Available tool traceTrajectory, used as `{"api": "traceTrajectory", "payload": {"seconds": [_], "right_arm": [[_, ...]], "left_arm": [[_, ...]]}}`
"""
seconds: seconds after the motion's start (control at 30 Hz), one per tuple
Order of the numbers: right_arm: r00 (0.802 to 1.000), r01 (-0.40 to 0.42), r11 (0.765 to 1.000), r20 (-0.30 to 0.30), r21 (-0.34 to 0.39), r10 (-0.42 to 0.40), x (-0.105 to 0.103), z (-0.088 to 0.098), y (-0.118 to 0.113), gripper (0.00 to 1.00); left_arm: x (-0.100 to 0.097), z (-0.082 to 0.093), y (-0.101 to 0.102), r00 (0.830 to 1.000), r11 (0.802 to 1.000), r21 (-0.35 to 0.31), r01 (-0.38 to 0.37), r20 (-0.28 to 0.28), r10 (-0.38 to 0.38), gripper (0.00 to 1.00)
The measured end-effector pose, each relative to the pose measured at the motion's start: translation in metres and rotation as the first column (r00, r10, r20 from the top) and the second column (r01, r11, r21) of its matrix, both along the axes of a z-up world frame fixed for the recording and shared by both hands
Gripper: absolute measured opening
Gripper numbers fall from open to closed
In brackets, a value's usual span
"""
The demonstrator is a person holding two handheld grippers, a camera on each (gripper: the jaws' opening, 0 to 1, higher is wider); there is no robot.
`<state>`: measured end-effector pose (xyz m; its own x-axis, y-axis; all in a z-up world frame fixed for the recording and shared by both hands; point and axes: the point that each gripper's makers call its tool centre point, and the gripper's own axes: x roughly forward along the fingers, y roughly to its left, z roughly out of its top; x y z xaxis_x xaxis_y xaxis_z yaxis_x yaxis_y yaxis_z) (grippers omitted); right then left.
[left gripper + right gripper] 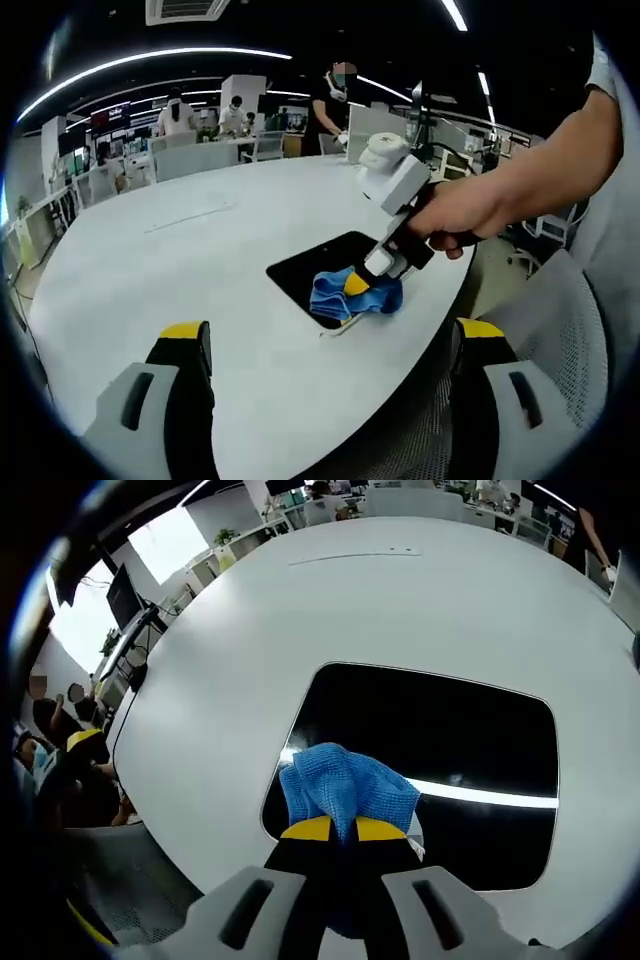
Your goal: Wipe the mirror surface with the cleaning cloth until all visible marks leave the cleaned area.
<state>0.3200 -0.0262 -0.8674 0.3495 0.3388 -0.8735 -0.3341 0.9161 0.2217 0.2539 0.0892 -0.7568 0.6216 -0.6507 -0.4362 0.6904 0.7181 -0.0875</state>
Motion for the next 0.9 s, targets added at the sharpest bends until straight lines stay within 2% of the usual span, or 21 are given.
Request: {"api": "traceTrajectory", "payload": {"seconds": [0.07, 0.2, 0.27, 0.37, 0.57, 0.77, 0.83, 0.9], "right_arm": [[1.000, 0.000, 1.000, -0.003, 0.003, 0.000, -0.002, 0.000, -0.001, 0.01], [1.000, 0.004, 1.000, -0.006, 0.009, -0.003, -0.004, 0.000, -0.002, 0.01], [1.000, 0.005, 1.000, -0.009, 0.012, -0.005, -0.006, 0.000, -0.002, 0.01], [1.000, -0.001, 1.000, -0.009, 0.013, 0.001, -0.008, 0.000, -0.002, 0.01], [1.000, -0.009, 1.000, -0.006, 0.018, 0.009, -0.008, 0.000, -0.002, 0.01], [1.000, -0.012, 1.000, -0.008, 0.020, 0.013, -0.008, 0.000, -0.002, 0.01], [1.000, -0.019, 1.000, -0.005, 0.021, 0.019, -0.009, 0.000, -0.001, 0.01], [1.000, -0.014, 0.999, -0.011, 0.033, 0.014, -0.008, 0.000, -0.002, 0.01]], "left_arm": [[0.005, 0.003, 0.004, 1.000, 1.000, -0.011, -0.014, 0.007, 0.014, 0.99], [0.015, 0.003, 0.012, 0.997, 0.995, -0.067, -0.076, -0.015, 0.075, 0.99], [0.016, -0.001, 0.011, 0.997, 0.996, -0.042, -0.083, -0.003, 0.083, 0.99], [0.012, -0.008, 0.006, 0.999, 0.999, 0.008, -0.051, 0.009, 0.051, 0.99], [0.010, -0.012, 0.006, 0.999, 0.999, 0.034, -0.037, 0.006, 0.037, 0.96], [0.012, -0.009, 0.008, 0.999, 0.999, 0.027, -0.047, 0.021, 0.047, 0.97], [0.015, -0.008, 0.009, 0.998, 0.998, 0.033, -0.049, 0.047, 0.047, 0.99], [0.014, -0.007, 0.009, 0.998, 0.998, 0.021, -0.051, 0.040, 0.050, 0.99]]}}
